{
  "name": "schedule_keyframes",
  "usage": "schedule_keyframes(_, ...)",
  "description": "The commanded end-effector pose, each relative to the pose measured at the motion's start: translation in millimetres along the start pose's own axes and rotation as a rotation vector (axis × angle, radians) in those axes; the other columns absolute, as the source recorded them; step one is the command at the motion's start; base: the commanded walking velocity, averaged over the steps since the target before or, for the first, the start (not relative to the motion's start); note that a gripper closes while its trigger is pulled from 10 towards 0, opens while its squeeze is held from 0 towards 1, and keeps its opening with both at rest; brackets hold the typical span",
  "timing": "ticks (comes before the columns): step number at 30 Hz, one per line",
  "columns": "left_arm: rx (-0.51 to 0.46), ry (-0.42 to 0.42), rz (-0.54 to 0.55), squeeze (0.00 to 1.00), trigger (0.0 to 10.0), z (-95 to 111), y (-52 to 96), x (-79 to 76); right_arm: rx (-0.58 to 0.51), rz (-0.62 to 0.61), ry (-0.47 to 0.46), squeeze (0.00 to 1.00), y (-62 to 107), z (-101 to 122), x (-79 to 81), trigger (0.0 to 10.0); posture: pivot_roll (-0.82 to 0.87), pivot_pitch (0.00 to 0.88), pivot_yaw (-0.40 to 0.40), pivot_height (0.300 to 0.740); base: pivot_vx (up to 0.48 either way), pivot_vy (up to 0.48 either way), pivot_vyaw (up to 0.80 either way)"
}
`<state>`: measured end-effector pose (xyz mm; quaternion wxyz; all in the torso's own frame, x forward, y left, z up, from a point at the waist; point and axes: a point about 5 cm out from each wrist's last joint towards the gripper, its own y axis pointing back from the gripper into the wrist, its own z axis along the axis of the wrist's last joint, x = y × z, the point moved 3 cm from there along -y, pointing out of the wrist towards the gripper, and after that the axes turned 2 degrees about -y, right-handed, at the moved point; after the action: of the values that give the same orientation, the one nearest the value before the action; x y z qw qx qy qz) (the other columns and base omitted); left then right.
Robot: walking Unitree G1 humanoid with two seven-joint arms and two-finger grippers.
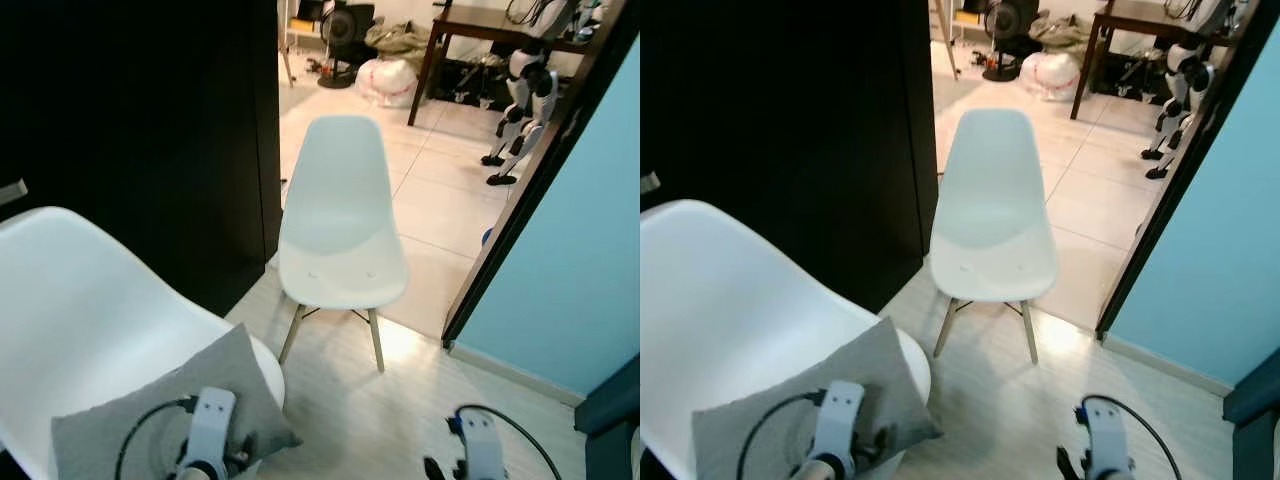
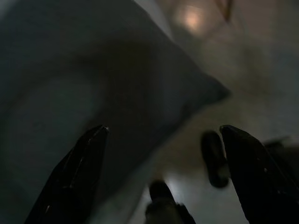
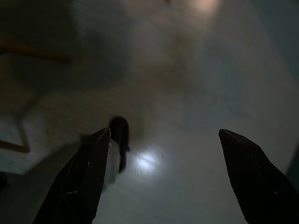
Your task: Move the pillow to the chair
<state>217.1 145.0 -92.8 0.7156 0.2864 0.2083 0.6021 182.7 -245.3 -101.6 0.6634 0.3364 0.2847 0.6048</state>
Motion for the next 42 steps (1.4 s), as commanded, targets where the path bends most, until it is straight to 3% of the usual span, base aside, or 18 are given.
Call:
schedule_keyframes(1, 0.057, -0.002, -0.015, 0.00, 10.0, -9.8, 1.2, -3.4, 0.045, -0.030, -0.033, 0.00, 3.8, -15.9, -4.8, 10.0, -0.10, 0.078, 0.014, 0.740, 0.000, 0.000, 0.00)
schedule_keyframes(8, 0.055, 0.010, -0.008, 0.00, 10.0, -9.6, 1.6, 1.3, 0.022, -0.013, -0.040, 0.00, 1.6, -8.6, -1.2, 10.0, -0.08, 0.076, -0.005, 0.740, 0.000, 0.000, 0.00)
schedule_keyframes(20, 0.151, 0.077, 0.129, 0.00, 10.0, -45.1, 19.5, 31.2, 0.038, 0.025, 0.013, 0.00, -7.2, 8.0, 16.3, 10.0, 0.00, 0.034, -0.072, 0.740, 0.000, 0.000, -0.07)
schedule_keyframes(33, 0.168, 0.038, 0.110, 0.00, 10.0, -48.4, 21.0, 32.0, 0.047, 0.012, -0.020, 0.00, -7.3, 7.1, 15.2, 10.0, -0.01, 0.044, -0.050, 0.740, 0.000, 0.000, -0.79)
schedule_keyframes(42, 0.188, 0.019, 0.077, 0.00, 10.0, -50.4, 20.1, 23.5, 0.064, 0.009, -0.033, 0.00, -5.4, -1.4, 14.3, 10.0, -0.03, 0.053, -0.045, 0.740, 0.000, 0.000, -0.78)
